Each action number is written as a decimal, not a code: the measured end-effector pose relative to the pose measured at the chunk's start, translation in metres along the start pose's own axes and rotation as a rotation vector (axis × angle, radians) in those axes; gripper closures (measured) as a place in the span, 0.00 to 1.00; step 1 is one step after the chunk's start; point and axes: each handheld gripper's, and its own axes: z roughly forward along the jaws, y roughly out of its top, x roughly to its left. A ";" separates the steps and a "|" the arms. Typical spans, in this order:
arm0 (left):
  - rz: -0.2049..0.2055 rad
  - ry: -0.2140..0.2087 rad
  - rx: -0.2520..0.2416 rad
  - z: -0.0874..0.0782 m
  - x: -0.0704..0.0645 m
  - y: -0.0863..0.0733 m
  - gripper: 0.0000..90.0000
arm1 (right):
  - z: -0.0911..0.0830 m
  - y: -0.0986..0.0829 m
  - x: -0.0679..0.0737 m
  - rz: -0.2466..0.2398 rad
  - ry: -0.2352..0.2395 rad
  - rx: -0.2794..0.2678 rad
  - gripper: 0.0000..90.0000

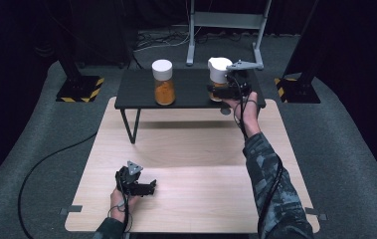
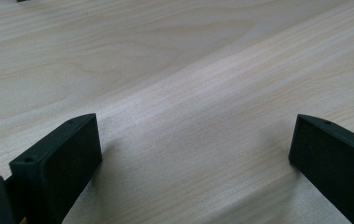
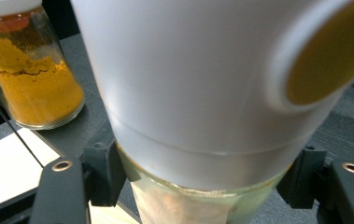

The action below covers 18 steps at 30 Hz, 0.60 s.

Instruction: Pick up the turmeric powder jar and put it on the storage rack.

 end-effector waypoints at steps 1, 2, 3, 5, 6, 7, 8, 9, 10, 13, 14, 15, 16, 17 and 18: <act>0.000 0.000 0.000 0.000 0.000 0.000 0.02 | 0.002 0.000 0.000 0.004 0.001 0.003 0.33; 0.000 0.000 0.000 0.000 0.000 0.000 0.02 | 0.002 0.000 0.000 0.004 0.001 0.003 0.33; 0.000 0.000 0.000 0.000 0.000 0.000 0.02 | 0.003 -0.001 -0.001 0.008 0.002 0.004 0.33; 0.000 0.000 0.000 0.000 0.000 0.000 0.02 | 0.004 -0.001 -0.001 0.008 0.001 0.006 0.33; 0.000 0.001 0.000 0.000 0.000 0.000 0.02 | 0.005 0.000 0.000 0.007 -0.003 0.009 0.33; 0.001 0.001 0.000 0.000 0.000 0.000 0.02 | 0.006 0.000 -0.001 0.009 -0.003 0.013 0.33; 0.001 0.001 0.000 0.000 0.000 0.000 0.02 | 0.006 0.000 -0.001 0.009 -0.003 0.013 0.33; 0.000 0.000 0.000 0.000 0.000 0.000 0.02 | 0.007 -0.002 -0.002 0.013 -0.004 0.014 0.33; 0.000 0.000 0.000 0.000 0.000 0.000 0.02 | 0.007 -0.002 -0.002 0.013 -0.004 0.014 0.33; 0.001 0.001 0.000 0.000 0.000 0.000 0.02 | 0.009 -0.003 -0.004 0.020 -0.006 0.024 0.33; 0.001 0.001 0.000 0.000 0.000 0.000 0.02 | 0.010 -0.003 -0.005 0.022 -0.007 0.024 0.33; 0.000 0.000 0.000 0.000 0.000 0.000 0.02 | 0.010 -0.004 -0.005 0.026 -0.007 0.023 0.33; 0.000 0.000 0.000 0.000 0.000 0.000 0.02 | 0.010 -0.004 -0.006 0.026 -0.006 0.022 0.33; 0.001 0.000 0.000 0.000 0.000 0.000 0.02 | 0.010 -0.004 -0.006 0.025 -0.007 0.023 0.33; 0.001 0.000 0.000 0.000 0.000 0.000 0.02 | 0.010 -0.004 -0.006 0.025 -0.007 0.023 0.33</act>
